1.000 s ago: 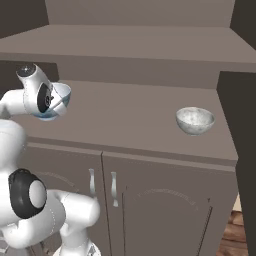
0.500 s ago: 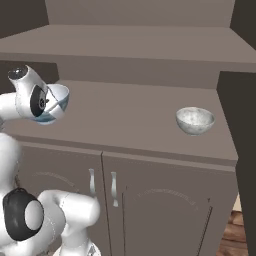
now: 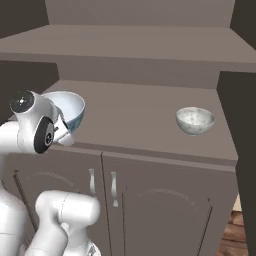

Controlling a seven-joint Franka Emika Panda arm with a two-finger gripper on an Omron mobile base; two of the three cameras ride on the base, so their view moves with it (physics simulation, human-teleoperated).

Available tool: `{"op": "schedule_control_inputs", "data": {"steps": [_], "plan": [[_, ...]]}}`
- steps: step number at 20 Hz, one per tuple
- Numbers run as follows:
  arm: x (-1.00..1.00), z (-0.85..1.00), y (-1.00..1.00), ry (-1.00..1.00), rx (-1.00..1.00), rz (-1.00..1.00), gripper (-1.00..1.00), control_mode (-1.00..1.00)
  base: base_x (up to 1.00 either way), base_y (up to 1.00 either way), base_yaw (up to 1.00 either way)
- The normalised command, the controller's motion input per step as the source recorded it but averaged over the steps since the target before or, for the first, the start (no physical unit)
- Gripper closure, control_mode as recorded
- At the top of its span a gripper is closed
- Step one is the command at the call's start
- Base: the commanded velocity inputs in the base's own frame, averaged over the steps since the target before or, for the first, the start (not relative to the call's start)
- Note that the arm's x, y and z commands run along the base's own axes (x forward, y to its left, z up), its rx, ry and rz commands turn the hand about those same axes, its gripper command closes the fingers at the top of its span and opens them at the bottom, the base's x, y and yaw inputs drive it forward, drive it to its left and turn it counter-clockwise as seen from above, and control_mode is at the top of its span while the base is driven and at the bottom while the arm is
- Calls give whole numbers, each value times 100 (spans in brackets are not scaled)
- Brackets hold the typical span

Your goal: Take the smaller bowl and place it next to the appetizer plate on the dining counter , and place the larger bowl next to the plate with cooked food.

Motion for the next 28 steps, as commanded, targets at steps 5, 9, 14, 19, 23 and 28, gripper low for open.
{"op": "schedule_control_inputs", "data": {"steps": [5, 9, 14, 19, 23, 28], "plan": [[-85, 52, -100, -1, 21, 0, 100, -100, 0, 0, 0], [-77, 58, -100, 0, 20, 0, 100, -100, 0, 0, 0], [-63, 18, -89, 3, 12, -8, 100, -100, 0, 0, 0], [-27, 0, -3, 0, -8, -11, 100, -100, 0, 0, 0], [0, 0, 10, 0, -10, -3, 100, -100, 0, 0, 0], [0, 0, 6, 1, -3, 0, 100, 100, -4, 0, 0]]}}
